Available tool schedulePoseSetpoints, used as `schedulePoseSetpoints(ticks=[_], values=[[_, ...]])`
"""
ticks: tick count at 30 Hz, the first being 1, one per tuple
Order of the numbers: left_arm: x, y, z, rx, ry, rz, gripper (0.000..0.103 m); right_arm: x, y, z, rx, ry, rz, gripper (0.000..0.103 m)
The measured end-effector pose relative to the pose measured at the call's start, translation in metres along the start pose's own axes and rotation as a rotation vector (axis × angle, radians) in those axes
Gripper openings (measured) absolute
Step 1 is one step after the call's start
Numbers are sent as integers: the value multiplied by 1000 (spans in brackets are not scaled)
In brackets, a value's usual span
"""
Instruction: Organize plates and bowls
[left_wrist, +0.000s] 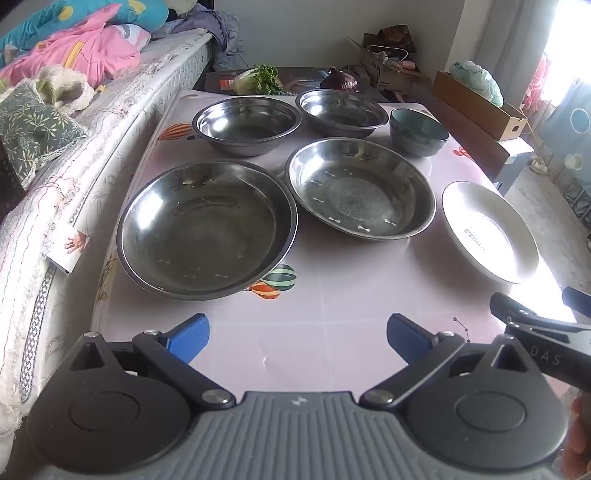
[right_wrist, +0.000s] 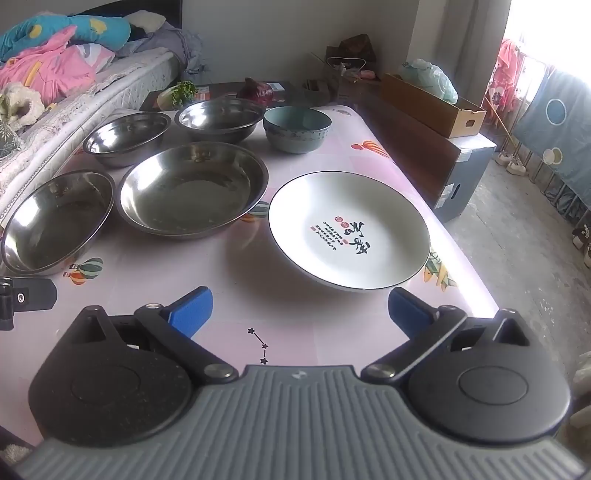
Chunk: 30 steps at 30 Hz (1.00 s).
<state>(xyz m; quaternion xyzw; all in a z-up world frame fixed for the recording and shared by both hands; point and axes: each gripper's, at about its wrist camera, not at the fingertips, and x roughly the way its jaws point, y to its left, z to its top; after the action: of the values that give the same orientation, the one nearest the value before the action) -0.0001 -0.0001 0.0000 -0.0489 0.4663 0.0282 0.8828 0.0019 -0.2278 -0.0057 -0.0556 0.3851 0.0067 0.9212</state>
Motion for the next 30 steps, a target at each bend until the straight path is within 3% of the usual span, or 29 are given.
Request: schedulePoseSetpoints(ticks=[30], values=[[-9,-8,-4,14,-29,-22,103,-8,-4,1,12,-21,-11,102]])
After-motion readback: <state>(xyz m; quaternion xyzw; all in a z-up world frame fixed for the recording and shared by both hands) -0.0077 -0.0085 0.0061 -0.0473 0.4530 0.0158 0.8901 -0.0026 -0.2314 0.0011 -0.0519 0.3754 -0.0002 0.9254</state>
